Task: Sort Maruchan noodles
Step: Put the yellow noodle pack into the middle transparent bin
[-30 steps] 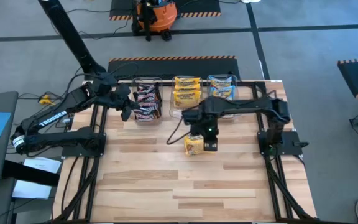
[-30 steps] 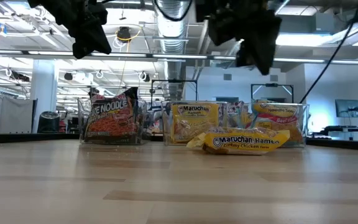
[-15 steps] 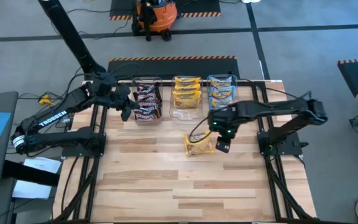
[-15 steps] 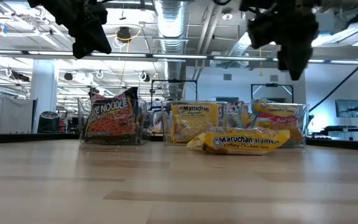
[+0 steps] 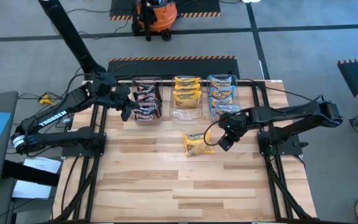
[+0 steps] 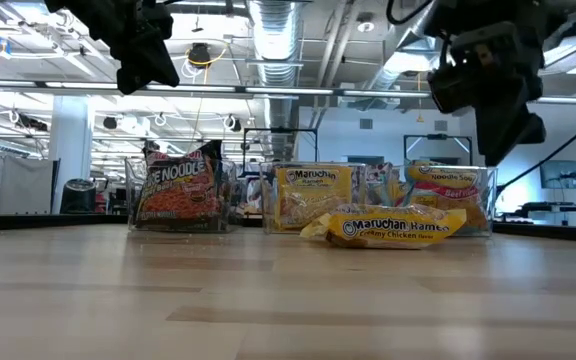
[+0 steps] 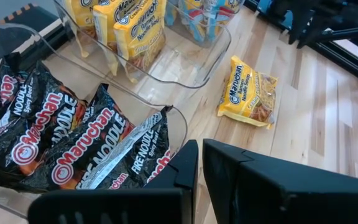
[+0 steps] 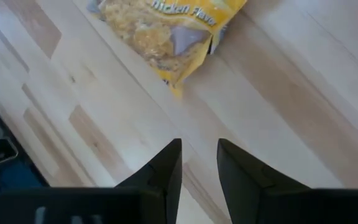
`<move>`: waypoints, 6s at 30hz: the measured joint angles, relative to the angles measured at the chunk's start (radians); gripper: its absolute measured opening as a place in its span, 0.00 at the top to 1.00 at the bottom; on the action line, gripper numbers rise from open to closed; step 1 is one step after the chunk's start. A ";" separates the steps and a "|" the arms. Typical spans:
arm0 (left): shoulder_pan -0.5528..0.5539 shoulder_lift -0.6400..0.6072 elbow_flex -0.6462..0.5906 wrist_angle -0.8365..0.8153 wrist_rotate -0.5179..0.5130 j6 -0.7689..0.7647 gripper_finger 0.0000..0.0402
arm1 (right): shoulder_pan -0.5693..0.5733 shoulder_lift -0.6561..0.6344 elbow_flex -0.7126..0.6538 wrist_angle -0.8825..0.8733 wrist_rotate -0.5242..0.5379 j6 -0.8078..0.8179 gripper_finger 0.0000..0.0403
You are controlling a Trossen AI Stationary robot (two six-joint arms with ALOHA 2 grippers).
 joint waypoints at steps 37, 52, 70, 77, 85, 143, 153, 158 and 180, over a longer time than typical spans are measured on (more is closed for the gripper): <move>0.000 0.000 0.000 -0.004 0.000 0.016 0.97 | 0.071 0.030 -0.364 0.718 0.231 0.450 0.40; 0.000 0.000 0.000 -0.006 0.000 0.017 0.97 | 0.054 0.030 -0.419 0.860 0.304 0.491 0.40; 0.000 0.000 0.000 -0.006 0.000 0.018 0.97 | 0.048 0.158 -0.417 0.992 0.354 0.533 0.40; 0.000 0.000 0.000 -0.006 -0.006 0.019 0.97 | 0.050 0.275 -0.403 1.104 0.283 0.548 0.40; 0.000 0.000 0.000 -0.006 -0.006 0.018 0.97 | 0.048 0.395 -0.329 1.123 0.217 0.550 0.45; 0.000 0.000 0.000 -0.051 -0.008 0.019 0.97 | -0.157 0.272 0.280 0.652 0.374 -0.332 0.98; 0.000 0.000 0.000 -0.050 -0.009 0.020 0.97 | -0.222 0.260 0.279 0.645 0.613 -0.454 0.98; 0.000 0.000 0.000 -0.050 -0.008 0.020 0.97 | -0.206 0.311 0.278 0.628 0.706 -0.457 0.98; 0.000 0.000 0.000 -0.051 -0.034 0.044 0.97 | -0.136 0.540 0.271 0.625 0.874 -0.277 0.98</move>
